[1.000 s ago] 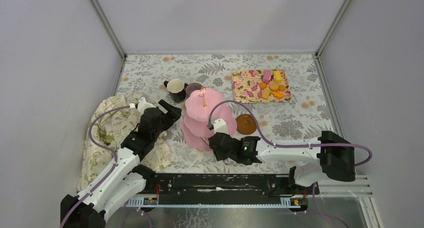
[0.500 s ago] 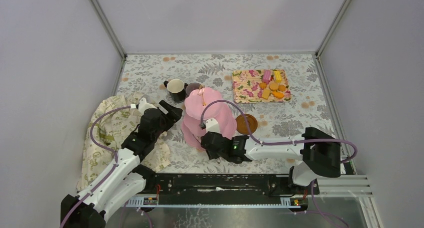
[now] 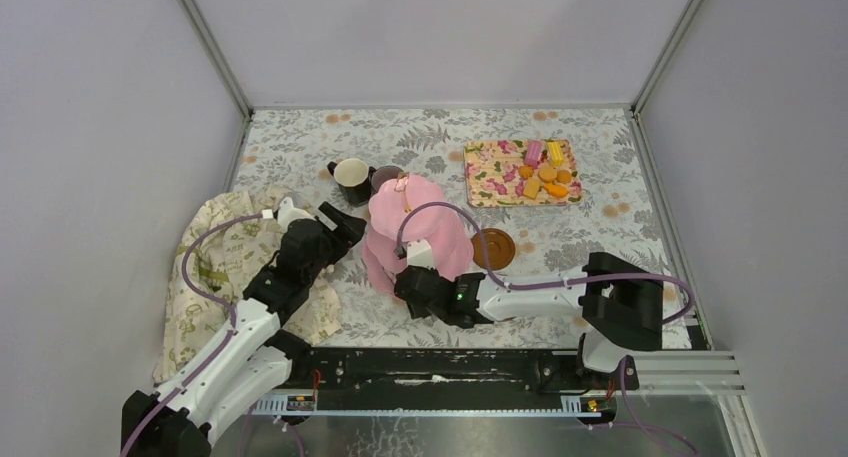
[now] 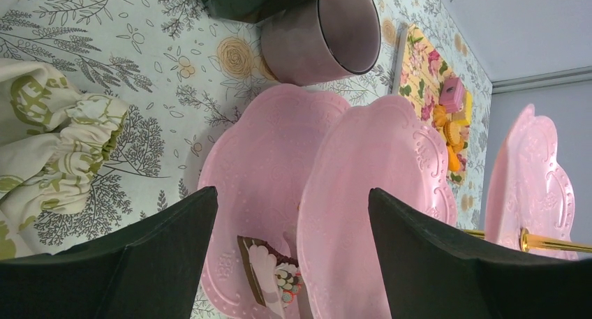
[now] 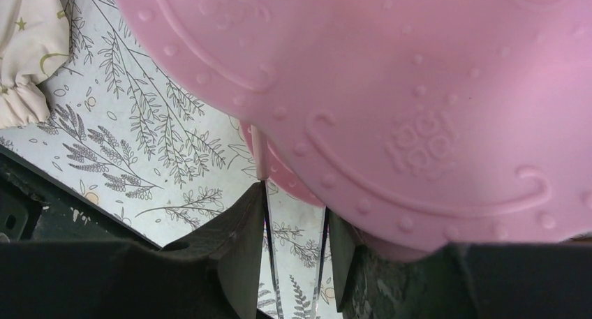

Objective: Serve the afternoon tea
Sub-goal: Place the desert on the desert table.

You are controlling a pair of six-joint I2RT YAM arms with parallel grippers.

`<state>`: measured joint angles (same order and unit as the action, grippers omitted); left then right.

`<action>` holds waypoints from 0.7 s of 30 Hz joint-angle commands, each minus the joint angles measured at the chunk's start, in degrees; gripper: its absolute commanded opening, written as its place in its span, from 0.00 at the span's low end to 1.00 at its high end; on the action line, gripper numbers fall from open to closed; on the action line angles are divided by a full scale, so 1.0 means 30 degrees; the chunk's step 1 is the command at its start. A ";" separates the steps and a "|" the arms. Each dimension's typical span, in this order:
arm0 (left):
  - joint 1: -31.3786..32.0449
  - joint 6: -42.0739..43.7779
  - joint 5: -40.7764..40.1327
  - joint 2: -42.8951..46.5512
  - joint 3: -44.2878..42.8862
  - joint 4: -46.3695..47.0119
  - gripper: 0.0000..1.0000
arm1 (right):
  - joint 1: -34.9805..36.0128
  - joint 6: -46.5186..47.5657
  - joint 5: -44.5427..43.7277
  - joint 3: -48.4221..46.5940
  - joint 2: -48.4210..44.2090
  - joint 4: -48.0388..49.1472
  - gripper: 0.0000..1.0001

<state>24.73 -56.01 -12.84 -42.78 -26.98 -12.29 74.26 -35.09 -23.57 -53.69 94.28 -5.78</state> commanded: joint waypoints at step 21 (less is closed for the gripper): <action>0.0140 -0.0218 0.0351 0.0843 0.0203 0.0704 0.84 | 0.0164 -0.0702 -0.0727 -0.1044 0.0454 0.0589 0.55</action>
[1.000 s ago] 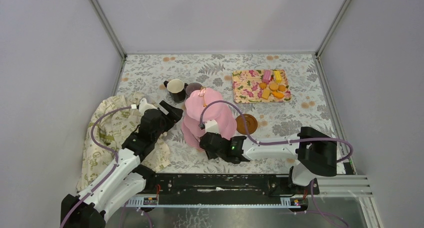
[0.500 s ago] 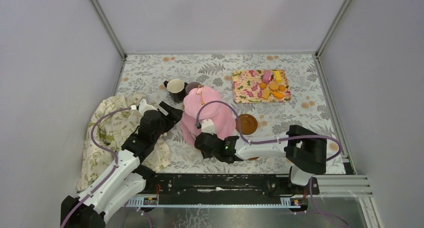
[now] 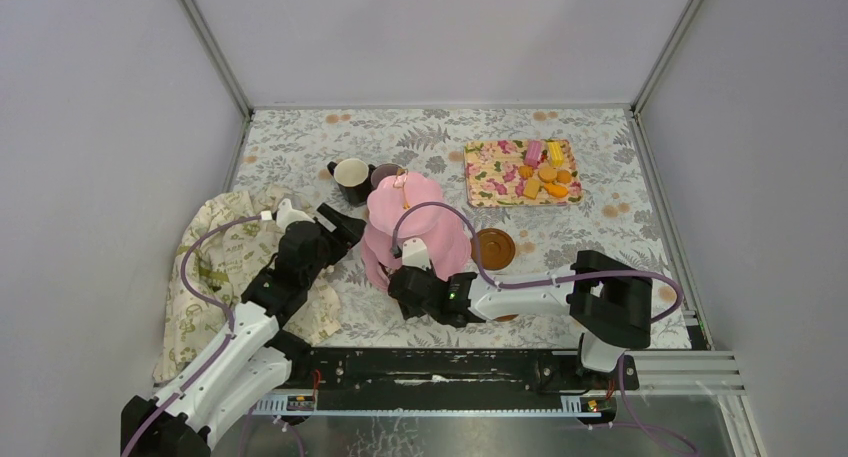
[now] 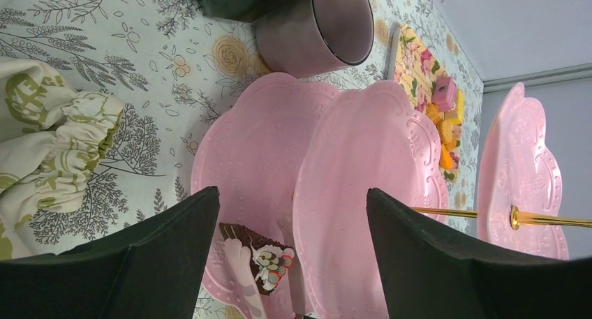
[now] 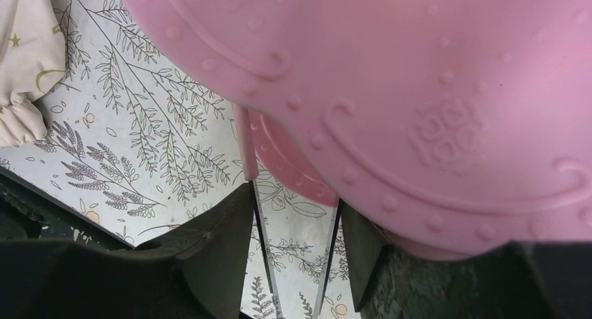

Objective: Serve the afternoon tea
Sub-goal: Place the desert on the desert table.

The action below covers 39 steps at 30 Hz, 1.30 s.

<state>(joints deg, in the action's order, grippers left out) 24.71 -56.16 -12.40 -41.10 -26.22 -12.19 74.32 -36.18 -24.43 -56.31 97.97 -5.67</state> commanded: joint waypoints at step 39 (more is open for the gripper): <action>0.0145 -0.0150 -0.0348 0.0049 -0.0804 0.0180 0.83 | 0.2126 -0.1828 -0.1973 0.3420 -0.5420 -0.0220 0.54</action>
<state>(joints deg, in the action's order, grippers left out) 24.73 -56.71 -12.86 -40.97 -26.46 -12.49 79.75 -39.57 -26.37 -46.63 85.06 -5.78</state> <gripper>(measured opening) 0.829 0.546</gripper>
